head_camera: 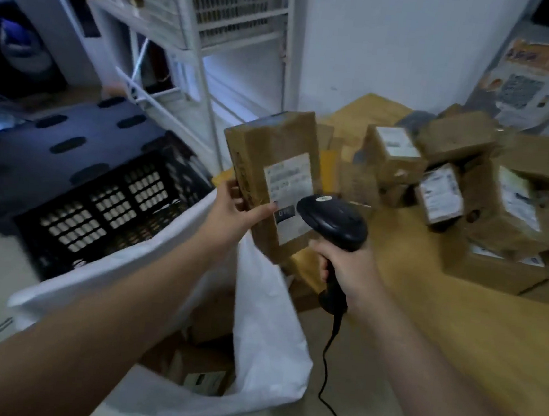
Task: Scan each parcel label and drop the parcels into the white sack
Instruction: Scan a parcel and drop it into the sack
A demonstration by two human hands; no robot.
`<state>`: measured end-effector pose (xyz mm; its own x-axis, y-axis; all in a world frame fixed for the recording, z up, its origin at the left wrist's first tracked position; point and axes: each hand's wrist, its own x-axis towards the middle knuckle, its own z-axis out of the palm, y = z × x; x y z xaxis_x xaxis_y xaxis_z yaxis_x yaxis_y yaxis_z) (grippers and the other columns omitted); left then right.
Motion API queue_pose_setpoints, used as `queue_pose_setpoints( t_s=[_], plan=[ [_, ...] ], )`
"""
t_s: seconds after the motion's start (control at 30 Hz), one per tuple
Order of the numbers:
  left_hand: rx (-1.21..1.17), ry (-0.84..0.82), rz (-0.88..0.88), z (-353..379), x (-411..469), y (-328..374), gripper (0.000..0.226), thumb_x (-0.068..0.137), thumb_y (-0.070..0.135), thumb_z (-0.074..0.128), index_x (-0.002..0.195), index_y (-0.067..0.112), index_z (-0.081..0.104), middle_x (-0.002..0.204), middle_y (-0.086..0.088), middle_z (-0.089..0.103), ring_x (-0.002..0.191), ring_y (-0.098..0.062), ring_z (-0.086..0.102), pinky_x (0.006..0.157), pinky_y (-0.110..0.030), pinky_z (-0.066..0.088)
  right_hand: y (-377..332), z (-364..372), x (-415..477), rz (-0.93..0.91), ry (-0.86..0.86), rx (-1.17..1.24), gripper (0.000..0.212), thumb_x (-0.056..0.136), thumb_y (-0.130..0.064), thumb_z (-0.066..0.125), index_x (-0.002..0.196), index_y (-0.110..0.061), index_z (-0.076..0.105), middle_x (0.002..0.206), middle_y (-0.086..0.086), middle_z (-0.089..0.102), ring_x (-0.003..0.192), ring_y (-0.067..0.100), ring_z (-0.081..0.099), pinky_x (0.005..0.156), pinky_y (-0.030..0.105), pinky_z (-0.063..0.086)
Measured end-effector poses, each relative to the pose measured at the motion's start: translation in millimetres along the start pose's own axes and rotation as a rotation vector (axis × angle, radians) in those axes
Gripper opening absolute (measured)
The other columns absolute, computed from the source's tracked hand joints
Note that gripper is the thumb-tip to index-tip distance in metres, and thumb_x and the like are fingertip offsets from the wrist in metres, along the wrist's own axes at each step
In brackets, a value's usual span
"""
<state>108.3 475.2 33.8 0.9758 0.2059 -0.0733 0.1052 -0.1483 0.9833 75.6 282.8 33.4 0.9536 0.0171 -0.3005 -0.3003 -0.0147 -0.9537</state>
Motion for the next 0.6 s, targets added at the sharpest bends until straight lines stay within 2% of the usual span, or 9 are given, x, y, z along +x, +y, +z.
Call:
queue_pose_setpoints(
  t_s=[0.07,0.17,0.27,0.37,0.43,0.5,0.53,0.6],
  plan=[
    [0.034,-0.007,-0.022,-42,-21,-22,0.072,0.079,0.014,0.076,0.134,0.017,0.029,0.112,0.011,0.051,0.101,-0.002,0.055,0.071,-0.014,0.054,24,28,-5,0.057,-0.017,-0.004,0.038,0.085,-0.008,0.070,0.052,-0.010,0.051,0.046,0.004,0.046,0.041,0.016,0.043,0.050,0.028,0.039],
    [0.117,-0.058,-0.080,-88,-51,-65,0.075,0.079,0.009,0.076,0.133,0.019,0.026,0.114,0.012,0.049,0.102,0.002,0.054,0.073,-0.011,0.053,60,66,-12,0.135,-0.055,-0.036,0.035,0.085,-0.007,0.070,0.056,-0.008,0.051,0.048,0.005,0.046,0.043,0.015,0.043,0.047,0.024,0.039],
    [0.273,-0.055,-0.159,-117,-67,-118,0.084,0.069,0.021,0.085,0.134,0.018,0.030,0.117,0.010,0.051,0.109,-0.004,0.054,0.086,-0.020,0.050,97,94,-11,0.209,-0.087,-0.082,0.027,0.085,-0.006,0.070,0.064,-0.005,0.053,0.051,0.008,0.045,0.047,0.019,0.042,0.050,0.031,0.038],
    [0.553,-0.054,-0.196,-133,-69,-162,0.084,0.065,0.034,0.087,0.131,0.019,0.036,0.120,0.005,0.050,0.109,-0.009,0.052,0.087,-0.025,0.047,129,110,-3,0.261,-0.097,-0.172,0.022,0.084,-0.011,0.070,0.068,-0.008,0.055,0.050,0.004,0.049,0.050,0.020,0.049,0.056,0.033,0.040],
    [0.721,-0.106,-0.270,-138,-63,-188,0.083,0.066,0.043,0.085,0.130,0.019,0.038,0.121,0.003,0.046,0.108,-0.013,0.050,0.085,-0.028,0.046,146,118,4,0.300,-0.133,-0.255,0.014,0.086,-0.015,0.066,0.087,-0.012,0.053,0.061,0.004,0.052,0.057,0.019,0.052,0.058,0.033,0.041],
    [0.821,-0.155,-0.387,-140,-50,-217,0.083,0.069,0.049,0.081,0.133,0.017,0.038,0.125,-0.003,0.048,0.111,-0.022,0.053,0.087,-0.034,0.048,164,124,16,0.365,-0.152,-0.320,0.034,0.086,-0.019,0.063,0.111,-0.014,0.040,0.076,0.005,0.053,0.067,0.019,0.055,0.060,0.033,0.042],
    [0.841,-0.170,-0.434,-139,-43,-235,0.083,0.071,0.051,0.079,0.134,0.015,0.039,0.126,-0.006,0.052,0.112,-0.026,0.055,0.089,-0.037,0.049,173,126,23,0.391,-0.157,-0.371,0.039,0.086,-0.020,0.062,0.114,-0.013,0.035,0.080,0.006,0.054,0.069,0.020,0.056,0.060,0.033,0.043],
    [0.824,-0.157,-0.492,-136,-28,-263,0.081,0.071,0.053,0.077,0.133,0.015,0.041,0.125,-0.009,0.056,0.111,-0.028,0.057,0.089,-0.040,0.049,191,132,36,0.391,-0.201,-0.519,0.036,0.090,-0.021,0.059,0.112,-0.012,0.032,0.083,0.005,0.054,0.070,0.017,0.057,0.057,0.027,0.042]
  ],
)
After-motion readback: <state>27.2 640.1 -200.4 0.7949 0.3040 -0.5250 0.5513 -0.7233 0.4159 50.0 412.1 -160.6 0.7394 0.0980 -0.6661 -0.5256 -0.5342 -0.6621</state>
